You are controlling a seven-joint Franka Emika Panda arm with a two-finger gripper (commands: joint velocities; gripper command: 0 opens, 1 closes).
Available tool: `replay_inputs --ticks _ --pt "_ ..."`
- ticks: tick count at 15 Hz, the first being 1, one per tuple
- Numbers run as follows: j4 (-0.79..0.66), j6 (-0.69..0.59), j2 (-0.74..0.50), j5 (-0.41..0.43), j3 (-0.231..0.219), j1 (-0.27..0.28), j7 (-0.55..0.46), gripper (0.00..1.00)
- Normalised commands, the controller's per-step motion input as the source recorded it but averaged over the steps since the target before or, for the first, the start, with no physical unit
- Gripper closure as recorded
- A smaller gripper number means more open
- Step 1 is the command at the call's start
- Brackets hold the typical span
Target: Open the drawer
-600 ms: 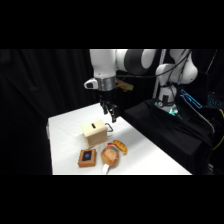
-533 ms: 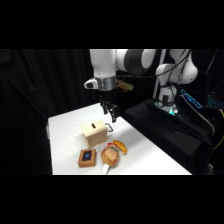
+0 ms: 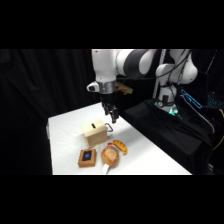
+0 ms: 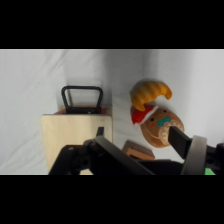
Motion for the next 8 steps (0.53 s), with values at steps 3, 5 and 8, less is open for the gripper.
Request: replay_inputs --ticks 3,5,8 --pt "-0.43 0.35 -0.30 -0.001 -0.026 -0.044 0.07 0.00" --pt "-0.47 0.41 -0.33 -0.019 -0.015 -0.031 0.07 0.00" --pt "-0.42 0.43 -0.28 -0.047 -0.007 -0.027 0.06 0.00"
